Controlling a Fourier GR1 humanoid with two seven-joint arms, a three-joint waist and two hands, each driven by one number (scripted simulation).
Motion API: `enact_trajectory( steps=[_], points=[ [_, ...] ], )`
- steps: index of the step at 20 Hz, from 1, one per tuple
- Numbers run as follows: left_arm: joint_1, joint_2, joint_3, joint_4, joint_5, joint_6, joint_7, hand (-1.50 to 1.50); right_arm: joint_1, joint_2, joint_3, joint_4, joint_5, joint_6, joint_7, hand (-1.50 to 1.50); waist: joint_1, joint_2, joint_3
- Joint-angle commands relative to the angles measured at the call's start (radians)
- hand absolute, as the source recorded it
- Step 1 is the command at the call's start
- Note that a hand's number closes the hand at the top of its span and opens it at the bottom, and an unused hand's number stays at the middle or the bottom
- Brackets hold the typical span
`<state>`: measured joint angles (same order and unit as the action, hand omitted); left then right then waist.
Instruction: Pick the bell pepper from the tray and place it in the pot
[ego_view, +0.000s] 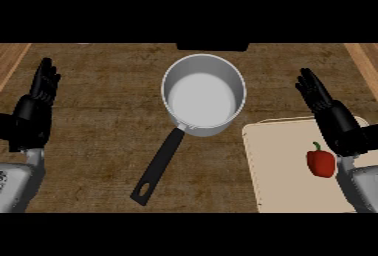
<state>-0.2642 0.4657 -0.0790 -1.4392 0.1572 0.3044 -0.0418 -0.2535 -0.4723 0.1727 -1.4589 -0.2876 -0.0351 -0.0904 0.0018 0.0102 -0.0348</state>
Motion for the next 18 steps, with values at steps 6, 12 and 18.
enact_trajectory(
  steps=[6, 12, 18],
  points=[
    [0.128, -0.083, -0.163, 0.097, 0.093, -0.226, 0.104, 0.0, 0.151, -0.043, -0.066, 0.066, -0.014, -0.064, 0.135, 1.5, -0.042, -0.004, 0.033],
    [0.183, -0.138, -0.205, 0.094, 0.1, -0.219, 0.112, 0.0, 0.194, 0.078, -0.204, -0.035, 0.235, -0.586, -0.186, -1.5, -0.074, -0.022, 0.037],
    [0.221, -0.125, -0.206, 0.067, 0.09, -0.281, 0.107, 0.0, 0.448, -0.011, -0.196, -0.442, 0.271, -0.561, 0.003, -1.5, -0.019, -0.015, 0.033]
  ],
)
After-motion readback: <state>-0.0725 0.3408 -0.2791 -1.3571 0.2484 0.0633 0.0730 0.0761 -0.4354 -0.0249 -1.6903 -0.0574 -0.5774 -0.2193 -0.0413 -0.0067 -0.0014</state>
